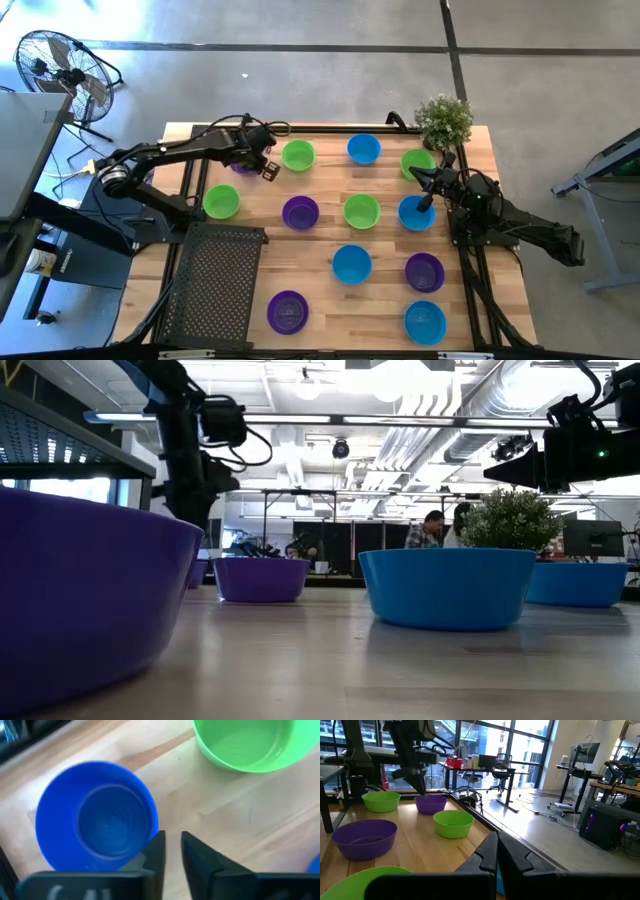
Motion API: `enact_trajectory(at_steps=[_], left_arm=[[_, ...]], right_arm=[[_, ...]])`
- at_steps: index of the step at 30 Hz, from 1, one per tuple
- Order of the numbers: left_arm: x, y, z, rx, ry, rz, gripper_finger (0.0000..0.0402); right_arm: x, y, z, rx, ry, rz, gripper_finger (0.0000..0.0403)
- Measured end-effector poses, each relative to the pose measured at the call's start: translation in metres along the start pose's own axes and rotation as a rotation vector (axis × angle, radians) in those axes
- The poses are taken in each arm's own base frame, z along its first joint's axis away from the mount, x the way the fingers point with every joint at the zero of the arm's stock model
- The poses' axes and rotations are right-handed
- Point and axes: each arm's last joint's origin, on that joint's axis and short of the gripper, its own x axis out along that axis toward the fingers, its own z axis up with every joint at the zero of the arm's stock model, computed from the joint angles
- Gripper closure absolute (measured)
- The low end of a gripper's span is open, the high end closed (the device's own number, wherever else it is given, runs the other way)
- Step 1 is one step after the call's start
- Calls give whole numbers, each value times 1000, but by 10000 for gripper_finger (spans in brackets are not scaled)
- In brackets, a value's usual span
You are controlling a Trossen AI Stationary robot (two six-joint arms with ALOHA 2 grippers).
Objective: Pick & Place Mini bowls
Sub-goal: Put the violet bowl on the shelf
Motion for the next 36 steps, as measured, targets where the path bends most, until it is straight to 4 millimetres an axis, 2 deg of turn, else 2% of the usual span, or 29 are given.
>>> enact_trajectory(at_steps=[7, 12, 16, 22, 29, 36], left_arm=[[21, 4, 2, 58, 85, 34, 231], [36, 8, 4, 52, 118, 54, 213], [44, 8, 3, 65, 141, 86, 230], [50, 8, 2, 96, 153, 128, 293], [50, 5, 2, 155, 178, 42, 350], [48, 7, -1, 231, 224, 47, 396]], right_arm=[[0, 0, 0, 0, 0, 0, 402], [0, 0, 0, 0, 0, -1, 402], [0, 0, 0, 0, 0, 0, 402], [0, 0, 0, 0, 0, -1, 402], [0, 0, 0, 0, 0, 0, 402], [0, 0, 0, 0, 0, 0, 402]])
